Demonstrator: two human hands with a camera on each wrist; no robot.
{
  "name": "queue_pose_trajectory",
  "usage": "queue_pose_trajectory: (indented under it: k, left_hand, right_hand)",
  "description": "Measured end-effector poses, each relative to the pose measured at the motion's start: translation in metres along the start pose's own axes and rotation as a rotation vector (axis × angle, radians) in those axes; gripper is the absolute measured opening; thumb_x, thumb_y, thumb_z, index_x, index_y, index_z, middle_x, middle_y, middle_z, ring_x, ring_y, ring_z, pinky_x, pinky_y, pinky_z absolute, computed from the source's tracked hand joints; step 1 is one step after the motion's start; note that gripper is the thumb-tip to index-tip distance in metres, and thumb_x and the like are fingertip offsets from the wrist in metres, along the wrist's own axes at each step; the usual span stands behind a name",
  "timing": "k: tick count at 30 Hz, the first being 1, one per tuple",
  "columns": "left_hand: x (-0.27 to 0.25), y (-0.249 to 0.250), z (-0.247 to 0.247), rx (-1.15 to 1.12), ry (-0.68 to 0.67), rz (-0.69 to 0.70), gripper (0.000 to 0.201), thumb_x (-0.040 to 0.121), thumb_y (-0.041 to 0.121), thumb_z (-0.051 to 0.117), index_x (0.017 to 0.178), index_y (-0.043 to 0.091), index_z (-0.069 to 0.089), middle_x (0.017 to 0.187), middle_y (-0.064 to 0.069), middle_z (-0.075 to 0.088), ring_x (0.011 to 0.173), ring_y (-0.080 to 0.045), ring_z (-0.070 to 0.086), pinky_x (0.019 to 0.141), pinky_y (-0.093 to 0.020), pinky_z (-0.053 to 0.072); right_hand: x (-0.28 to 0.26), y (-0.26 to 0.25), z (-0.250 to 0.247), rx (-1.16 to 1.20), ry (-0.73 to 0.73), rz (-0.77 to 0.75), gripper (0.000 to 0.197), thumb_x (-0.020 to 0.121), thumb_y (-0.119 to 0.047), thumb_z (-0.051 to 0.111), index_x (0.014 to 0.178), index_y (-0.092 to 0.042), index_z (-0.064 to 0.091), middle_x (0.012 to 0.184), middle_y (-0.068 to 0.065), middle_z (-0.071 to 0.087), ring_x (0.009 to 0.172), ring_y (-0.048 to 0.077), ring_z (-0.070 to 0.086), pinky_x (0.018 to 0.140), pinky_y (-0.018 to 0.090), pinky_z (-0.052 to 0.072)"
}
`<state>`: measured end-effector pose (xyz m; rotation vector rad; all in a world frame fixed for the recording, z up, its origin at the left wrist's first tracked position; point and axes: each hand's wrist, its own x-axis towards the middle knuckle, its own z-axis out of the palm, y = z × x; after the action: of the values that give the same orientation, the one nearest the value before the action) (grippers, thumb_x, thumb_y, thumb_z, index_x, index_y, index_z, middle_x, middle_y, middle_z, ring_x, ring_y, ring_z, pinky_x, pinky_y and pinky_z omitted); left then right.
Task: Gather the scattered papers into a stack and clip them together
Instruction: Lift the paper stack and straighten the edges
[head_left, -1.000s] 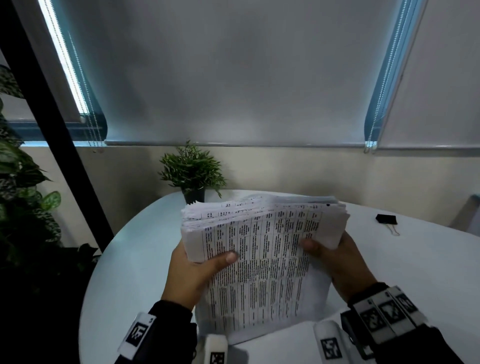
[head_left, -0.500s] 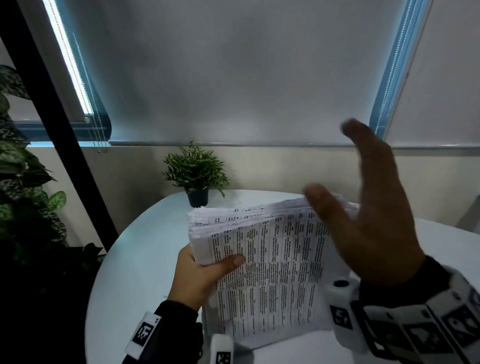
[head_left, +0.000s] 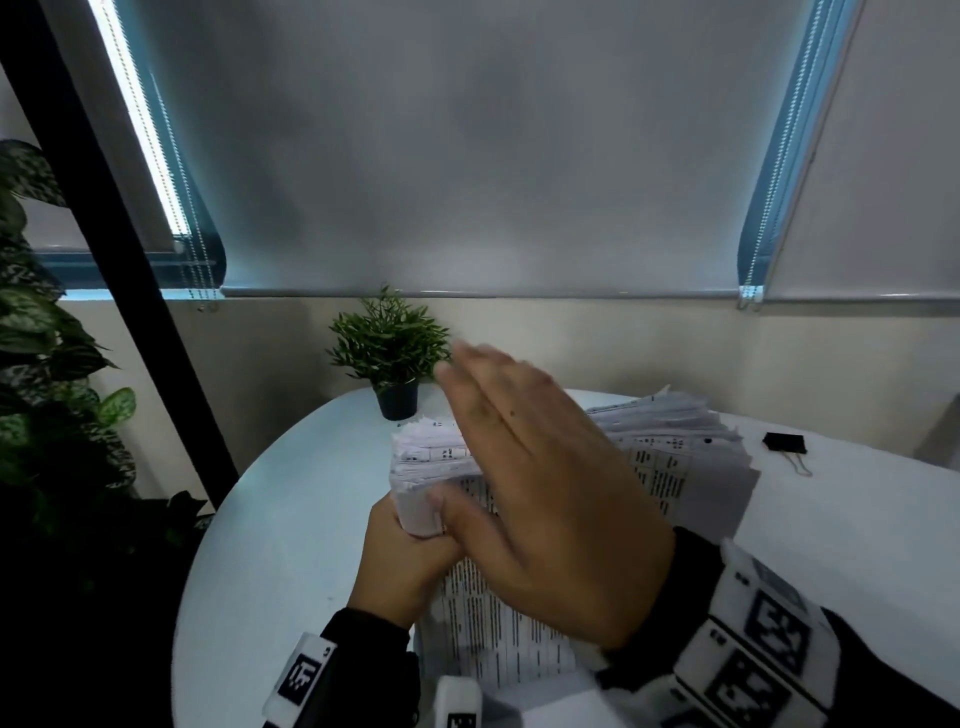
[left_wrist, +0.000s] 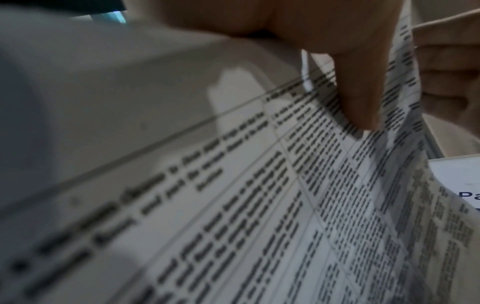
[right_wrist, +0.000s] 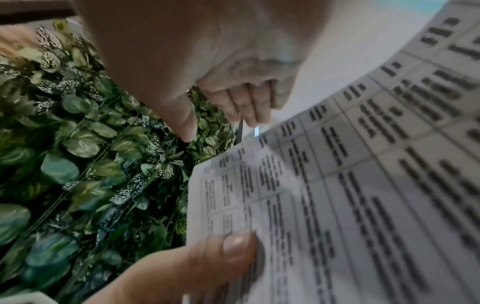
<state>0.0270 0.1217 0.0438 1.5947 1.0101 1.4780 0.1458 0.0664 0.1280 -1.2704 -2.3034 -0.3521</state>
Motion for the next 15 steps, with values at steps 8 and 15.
queue_pose_trajectory:
  k: [8,15]
  left_hand:
    - [-0.006,0.000,-0.006,-0.133,-0.043,-0.053,0.043,0.064,-0.012,0.075,0.084,0.025,0.065,0.067,0.026,0.071,0.067,0.007,0.068,0.056,-0.006,0.049]
    - [-0.004,-0.004,-0.007,-0.211,-0.058,-0.083,0.032,0.059,0.005,0.078,0.083,0.025,0.076,0.081,0.011,0.077,0.077,-0.007,0.073,0.061,-0.016,0.055]
  right_hand:
    - [-0.008,0.036,-0.024,-0.092,-0.112,0.203,0.075,0.088,-0.062,0.023,0.137,-0.008,0.042,0.133,0.010,0.054,0.125,0.029,0.049,0.107,0.038,0.034]
    - [-0.027,0.071,-0.040,-0.168,-0.239,0.201,0.093,0.076,-0.080,0.017,0.140,-0.015,0.037,0.139,0.001,0.050,0.126,0.019,0.046,0.107,0.032,0.032]
